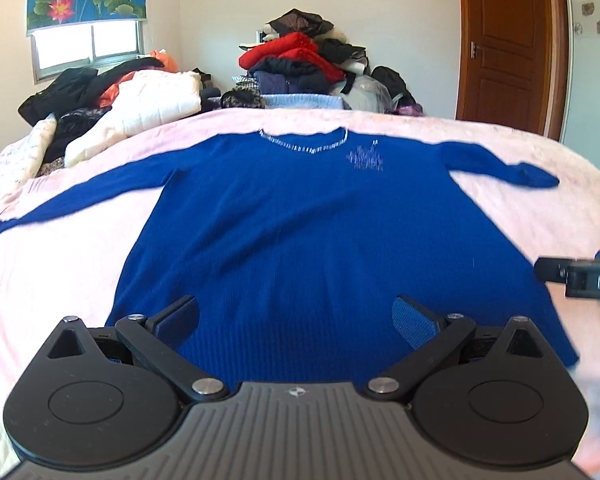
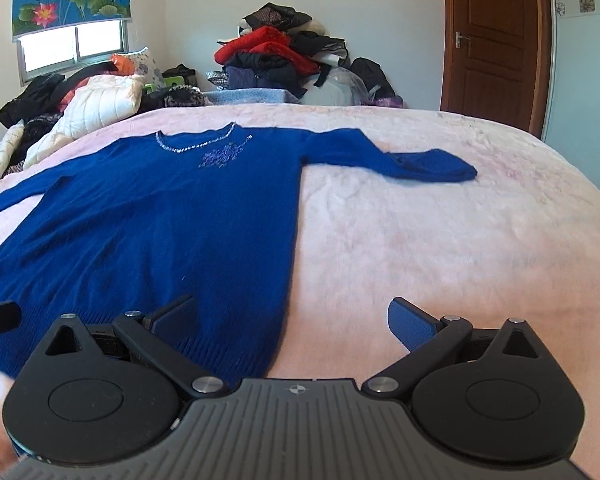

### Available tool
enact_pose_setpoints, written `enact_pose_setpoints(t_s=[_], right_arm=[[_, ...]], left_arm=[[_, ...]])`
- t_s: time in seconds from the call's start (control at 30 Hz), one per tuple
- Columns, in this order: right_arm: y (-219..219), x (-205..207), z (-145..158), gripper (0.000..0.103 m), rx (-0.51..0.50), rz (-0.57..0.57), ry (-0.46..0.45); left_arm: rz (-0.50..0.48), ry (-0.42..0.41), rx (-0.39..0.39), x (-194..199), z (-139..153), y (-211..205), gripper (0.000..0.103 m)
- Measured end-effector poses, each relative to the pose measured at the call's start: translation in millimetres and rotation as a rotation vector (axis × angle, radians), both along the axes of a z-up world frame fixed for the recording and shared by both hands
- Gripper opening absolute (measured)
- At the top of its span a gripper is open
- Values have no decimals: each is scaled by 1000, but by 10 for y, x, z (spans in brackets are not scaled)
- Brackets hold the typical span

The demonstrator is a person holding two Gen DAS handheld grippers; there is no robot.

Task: Fold small clothes
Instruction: 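Move the right tool to the sweater sleeve cuff and open it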

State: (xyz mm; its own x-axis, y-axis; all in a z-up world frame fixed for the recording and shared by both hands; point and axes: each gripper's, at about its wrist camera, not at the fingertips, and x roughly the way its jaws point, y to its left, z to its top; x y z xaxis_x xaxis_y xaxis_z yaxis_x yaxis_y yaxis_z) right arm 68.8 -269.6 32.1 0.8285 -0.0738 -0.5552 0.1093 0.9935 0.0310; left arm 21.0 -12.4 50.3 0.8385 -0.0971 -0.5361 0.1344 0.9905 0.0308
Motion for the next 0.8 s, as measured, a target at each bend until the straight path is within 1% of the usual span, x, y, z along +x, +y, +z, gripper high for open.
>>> enact_pose_setpoints(t_s=[0.1,0.23,0.33,0.4,0.47,0.53,0.6,0.67,0.7,0.73,0.8], right_arm=[[-111,185,5,103,-8,-4,-3],[-240,446,-22,103,-37,-6,1],[-355,640,-5,103,-64,4,-23],[-459,780,44,102,-118,21,-69],[-572,939,93,100,-220,27,-99],[-715,1124,102,92,-312,41,-104],[-888,1320,71,86,-369,52,-71],[-1037,1481,35,76,-421,65,-46],[-1097,1557,3,63,-454,70,-29],[-1147,1632,-25,54,-482,74,-7],[-1214,1708,-70,53,-501,89,12]], left_arm=[[-13,17,-15,234,56,-53,103],[-22,42,-17,530,54,-124,103],[-17,63,-23,721,24,-175,103],[-15,82,-34,804,6,-200,103],[-16,95,-33,860,-21,-228,103],[-15,103,-20,892,-52,-252,103],[-17,112,-13,923,-71,-275,103],[-20,120,-15,981,-72,-295,103],[-18,122,-16,1015,-69,-305,103],[-16,124,-18,1048,-64,-317,103],[-14,124,-26,1118,-52,-336,103]])
